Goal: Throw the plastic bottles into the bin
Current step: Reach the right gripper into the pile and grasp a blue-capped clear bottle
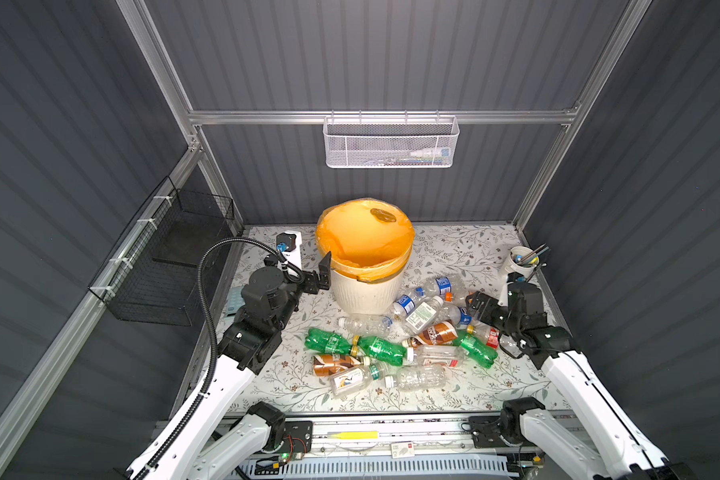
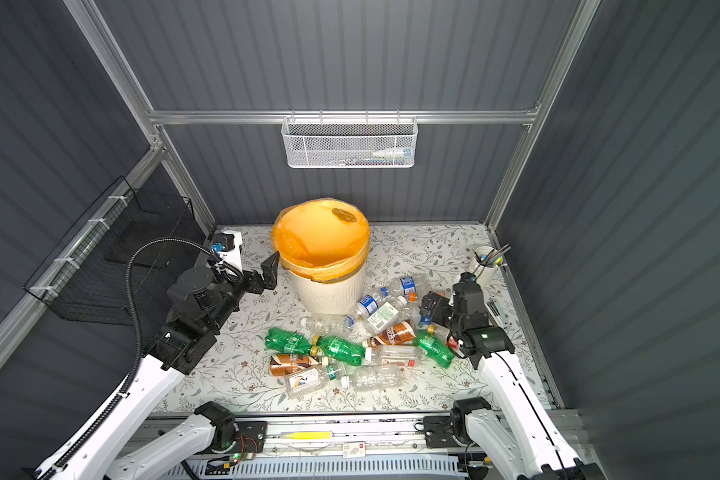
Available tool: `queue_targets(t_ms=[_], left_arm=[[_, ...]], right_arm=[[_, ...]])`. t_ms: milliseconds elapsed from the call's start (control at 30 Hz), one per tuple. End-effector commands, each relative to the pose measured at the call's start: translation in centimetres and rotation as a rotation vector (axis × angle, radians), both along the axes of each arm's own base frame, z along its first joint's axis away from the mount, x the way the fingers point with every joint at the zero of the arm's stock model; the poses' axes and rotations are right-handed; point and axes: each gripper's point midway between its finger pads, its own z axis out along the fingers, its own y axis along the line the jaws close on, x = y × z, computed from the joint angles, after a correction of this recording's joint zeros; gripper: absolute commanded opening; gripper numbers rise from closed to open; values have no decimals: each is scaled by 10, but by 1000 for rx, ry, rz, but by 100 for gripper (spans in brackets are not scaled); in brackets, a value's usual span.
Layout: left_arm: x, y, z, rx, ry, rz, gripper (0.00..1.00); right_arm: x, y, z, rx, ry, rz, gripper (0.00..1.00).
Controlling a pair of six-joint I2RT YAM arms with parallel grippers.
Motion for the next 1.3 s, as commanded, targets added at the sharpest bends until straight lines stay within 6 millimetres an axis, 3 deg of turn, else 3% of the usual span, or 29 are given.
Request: queue_targets(t_ms=[0,133,333,667,800,867,1067,1267], left_arm=[[-2,17,-4,15,1,83,100],[1,26,-9,21,26,140,100],[5,36,-21,1,86,218,100],[16,56,-37,-6,163,322,100],[18,64,-40,-28,178,333,100],[19,66,-42,-34,188,333,100],[13,70,-43,-25,195,342,100],[9,72,-45,-10,198,340,100]], right_arm=[[-13,16,7,-172,-13,123,99],[-26,57,10,-297,-36,366,99],[-54,114,-2,-555,-69,739,99],[-121,171,-35,-650,-50,1164,99],[-148,189,-45,-630,-32,1292,96],[-156,193,-59,-666,25,1345,94],[-171,199,-77,-739,146,1430,90],[-172,196,-99,-840,236,1454,88]])
